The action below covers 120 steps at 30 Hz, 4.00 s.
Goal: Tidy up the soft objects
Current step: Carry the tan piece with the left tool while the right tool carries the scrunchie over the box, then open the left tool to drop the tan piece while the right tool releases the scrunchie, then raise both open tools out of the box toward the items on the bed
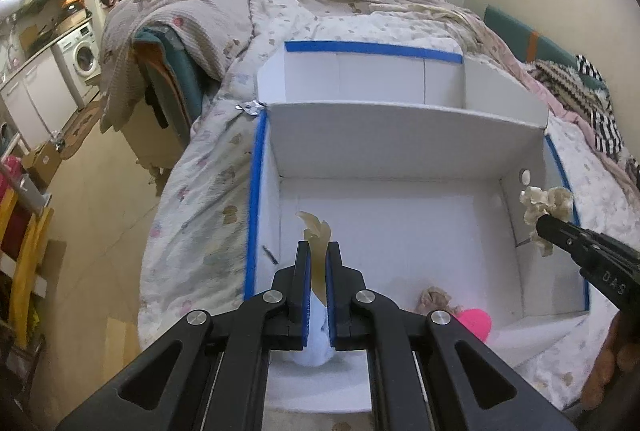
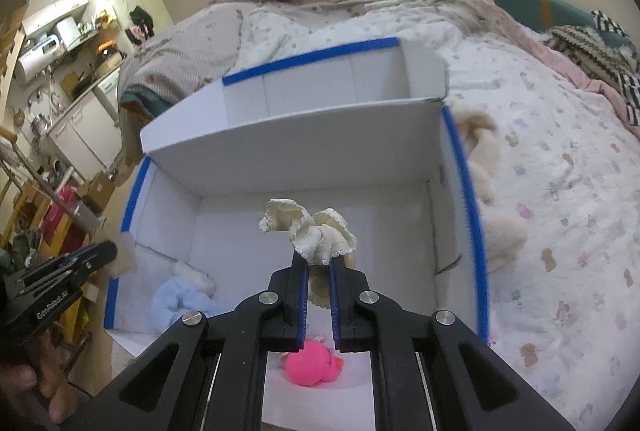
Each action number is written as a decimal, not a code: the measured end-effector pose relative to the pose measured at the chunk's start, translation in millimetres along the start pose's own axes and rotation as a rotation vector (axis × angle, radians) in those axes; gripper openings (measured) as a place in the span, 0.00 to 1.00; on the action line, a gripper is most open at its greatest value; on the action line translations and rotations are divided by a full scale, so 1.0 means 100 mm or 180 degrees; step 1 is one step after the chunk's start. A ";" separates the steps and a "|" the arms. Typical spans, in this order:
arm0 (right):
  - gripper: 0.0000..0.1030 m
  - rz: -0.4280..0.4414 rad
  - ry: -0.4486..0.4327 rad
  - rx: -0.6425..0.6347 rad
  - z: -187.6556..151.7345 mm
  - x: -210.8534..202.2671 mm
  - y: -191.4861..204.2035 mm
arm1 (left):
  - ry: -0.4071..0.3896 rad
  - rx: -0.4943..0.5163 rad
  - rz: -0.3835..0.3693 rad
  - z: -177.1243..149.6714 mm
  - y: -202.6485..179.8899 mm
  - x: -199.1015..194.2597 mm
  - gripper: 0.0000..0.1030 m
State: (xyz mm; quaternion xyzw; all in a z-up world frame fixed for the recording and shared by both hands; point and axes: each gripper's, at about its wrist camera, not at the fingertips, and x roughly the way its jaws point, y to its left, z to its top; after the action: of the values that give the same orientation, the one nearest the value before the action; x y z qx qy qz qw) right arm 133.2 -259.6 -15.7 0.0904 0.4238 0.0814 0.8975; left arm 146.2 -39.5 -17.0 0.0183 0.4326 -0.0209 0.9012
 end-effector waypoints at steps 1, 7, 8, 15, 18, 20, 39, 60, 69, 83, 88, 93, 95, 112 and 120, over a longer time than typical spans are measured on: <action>0.11 0.0000 0.0027 -0.0021 0.00 0.03 0.02 | 0.0017 0.0062 0.0007 -0.03 -0.03 0.06 0.06; 0.11 0.0000 0.0246 -0.0093 -0.07 0.22 0.08 | 0.0186 0.0055 -0.0047 -0.15 -0.08 0.33 0.06; 0.11 0.0000 0.0296 -0.0091 -0.09 0.25 0.08 | 0.0152 0.0086 -0.0017 -0.15 -0.09 0.33 0.06; 0.11 -0.0035 0.0705 -0.0093 -0.23 0.50 0.00 | 0.0149 0.0064 -0.0050 -0.15 -0.11 0.41 0.07; 0.11 -0.0041 0.0795 -0.0063 -0.27 0.55 -0.04 | 0.0096 0.0081 -0.0108 -0.14 -0.12 0.41 0.08; 0.11 -0.0041 0.0821 -0.0055 -0.29 0.56 -0.06 | 0.0034 0.0094 -0.0155 -0.13 -0.13 0.39 0.08; 0.11 -0.0090 0.0905 -0.0050 -0.35 0.62 -0.03 | -0.0015 0.0047 -0.0153 -0.11 -0.15 0.37 0.25; 0.74 0.0109 0.0691 0.0092 -0.29 0.48 -0.06 | -0.0073 0.0099 0.0066 -0.10 -0.20 0.28 0.64; 0.84 0.0125 0.0647 0.0094 -0.25 0.48 -0.02 | -0.0033 0.0068 0.0100 -0.11 -0.20 0.25 0.65; 0.85 0.0130 0.0515 0.0125 -0.24 0.36 0.02 | -0.0121 -0.0008 0.0183 -0.15 -0.11 0.05 0.66; 1.00 0.0059 0.0446 0.0146 -0.25 0.29 0.05 | -0.0119 -0.0148 0.0210 -0.16 -0.02 -0.04 0.67; 1.00 0.0068 0.0349 0.0186 -0.28 0.20 0.05 | -0.0153 -0.0168 0.0241 -0.19 0.05 -0.18 0.68; 1.00 0.0070 0.0327 0.0207 -0.30 0.16 0.04 | -0.0174 -0.0146 0.0279 -0.19 0.09 -0.22 0.68; 1.00 0.0050 0.0038 0.0105 -0.56 -0.24 0.12 | -0.0054 -0.0226 0.0324 -0.66 0.32 -0.50 0.68; 1.00 0.0027 0.0152 0.0122 -0.77 -0.26 0.06 | 0.0091 -0.0258 0.0335 -0.86 0.38 -0.47 0.69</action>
State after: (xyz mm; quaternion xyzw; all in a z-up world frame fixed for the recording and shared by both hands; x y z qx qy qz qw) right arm 56.9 -252.3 -42.9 0.1073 0.4462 0.0793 0.8849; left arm 52.1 4.2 -33.8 0.0048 0.4444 0.0443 0.8947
